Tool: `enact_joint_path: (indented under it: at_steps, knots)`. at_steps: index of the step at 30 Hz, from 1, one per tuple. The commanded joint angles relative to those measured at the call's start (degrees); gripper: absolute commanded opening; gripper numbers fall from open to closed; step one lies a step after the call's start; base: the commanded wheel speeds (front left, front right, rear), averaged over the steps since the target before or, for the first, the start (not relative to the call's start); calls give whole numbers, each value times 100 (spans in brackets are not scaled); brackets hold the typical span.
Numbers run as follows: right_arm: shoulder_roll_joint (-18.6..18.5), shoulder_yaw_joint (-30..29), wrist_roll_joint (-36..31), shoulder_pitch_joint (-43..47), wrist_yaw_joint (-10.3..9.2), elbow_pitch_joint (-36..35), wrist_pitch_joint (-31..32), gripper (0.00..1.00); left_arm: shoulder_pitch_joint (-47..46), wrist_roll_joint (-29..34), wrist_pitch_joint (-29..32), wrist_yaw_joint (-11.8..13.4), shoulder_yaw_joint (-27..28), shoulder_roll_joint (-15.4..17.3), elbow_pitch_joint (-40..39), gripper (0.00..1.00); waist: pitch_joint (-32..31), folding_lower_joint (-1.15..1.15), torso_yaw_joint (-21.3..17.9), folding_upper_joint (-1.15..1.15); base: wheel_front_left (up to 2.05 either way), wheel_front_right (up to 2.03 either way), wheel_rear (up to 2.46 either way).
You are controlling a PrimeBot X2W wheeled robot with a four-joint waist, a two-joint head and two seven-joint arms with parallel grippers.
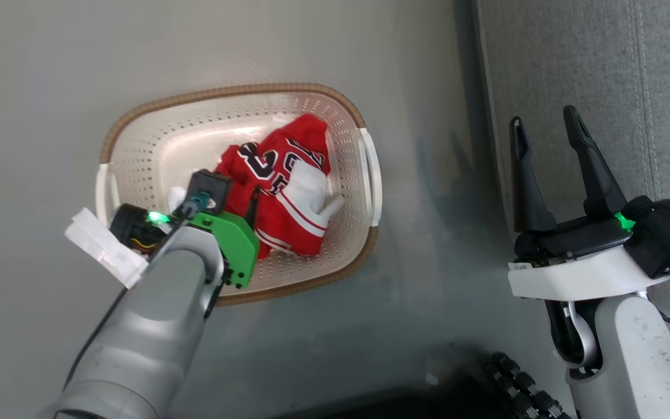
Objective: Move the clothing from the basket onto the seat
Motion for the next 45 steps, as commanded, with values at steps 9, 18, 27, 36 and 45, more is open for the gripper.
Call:
enact_joint_path:
  at_steps: [9, 18, 27, 36, 45]
  knots:
    - [0, 204, 228, -284, 0, 182, -218, 100, -594, -194, 420, 110, 143, 314, 471, 100, 892, -1, -544, 0, 0, 0, 0]
    - [0, 381, 423, -406, 0, 347, -324, 100, -766, -419, 901, 195, 278, 597, 580, 100, 1218, -1, -734, 0, 0, 0, 0]
    - [-1, 503, 569, -514, 0, 448, -347, 100, -918, -504, 918, -201, 242, 746, 588, 100, 1443, -1, -859, 0, 0, 0, 0]
    - [-1, 568, 685, -587, 0, 428, -355, 100, -964, -637, 975, -438, 76, 836, 562, 0, 1532, -1, -1016, 0, 0, 0, 0]
    - [-1, 508, 650, -581, 0, 418, -356, 100, -923, -658, 775, -448, -64, 900, 575, 0, 1368, -1, -1027, 0, 0, 0, 0]
